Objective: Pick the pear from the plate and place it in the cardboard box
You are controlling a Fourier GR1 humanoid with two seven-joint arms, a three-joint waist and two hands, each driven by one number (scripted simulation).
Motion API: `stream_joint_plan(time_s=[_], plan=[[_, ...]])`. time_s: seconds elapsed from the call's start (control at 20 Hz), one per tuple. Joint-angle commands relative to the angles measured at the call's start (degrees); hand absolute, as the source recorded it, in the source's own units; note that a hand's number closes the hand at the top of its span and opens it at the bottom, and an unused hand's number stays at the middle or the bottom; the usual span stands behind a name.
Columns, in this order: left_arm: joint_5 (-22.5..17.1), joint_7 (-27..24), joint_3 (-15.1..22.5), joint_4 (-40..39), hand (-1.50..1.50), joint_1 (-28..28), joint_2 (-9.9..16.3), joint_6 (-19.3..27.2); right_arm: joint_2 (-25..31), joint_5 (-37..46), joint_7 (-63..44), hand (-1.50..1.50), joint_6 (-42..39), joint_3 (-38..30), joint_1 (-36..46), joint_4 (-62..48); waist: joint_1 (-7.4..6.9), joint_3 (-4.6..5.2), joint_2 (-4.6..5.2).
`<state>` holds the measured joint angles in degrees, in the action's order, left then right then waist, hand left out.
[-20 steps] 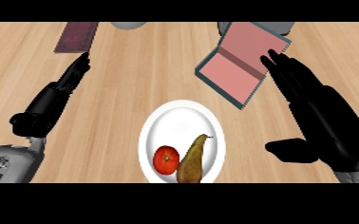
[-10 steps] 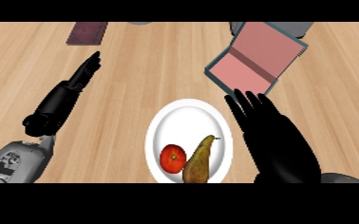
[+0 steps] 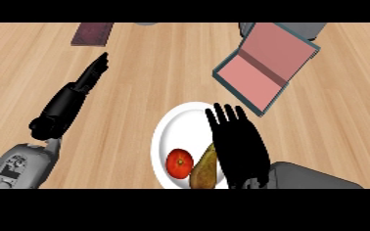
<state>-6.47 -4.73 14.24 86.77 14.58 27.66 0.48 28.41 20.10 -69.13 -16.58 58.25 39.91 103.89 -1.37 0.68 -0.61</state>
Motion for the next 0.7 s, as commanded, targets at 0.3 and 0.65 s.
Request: stream_joint_plan(time_s=[0.3,0.65], plan=[[0.98,-1.58,-0.08,-2.7,0.0,-0.83,-1.03,0.34,-18.03,0.78,-16.02,-1.5,-6.53,0.61,4.74,-17.27,1.56,-0.16,0.09],[0.11,-0.72,-1.79,0.08,0.0,-1.76,0.96,-0.69,-24.74,6.62,-16.03,-1.5,-8.09,0.7,5.23,-26.24,1.84,-0.4,-0.58]])
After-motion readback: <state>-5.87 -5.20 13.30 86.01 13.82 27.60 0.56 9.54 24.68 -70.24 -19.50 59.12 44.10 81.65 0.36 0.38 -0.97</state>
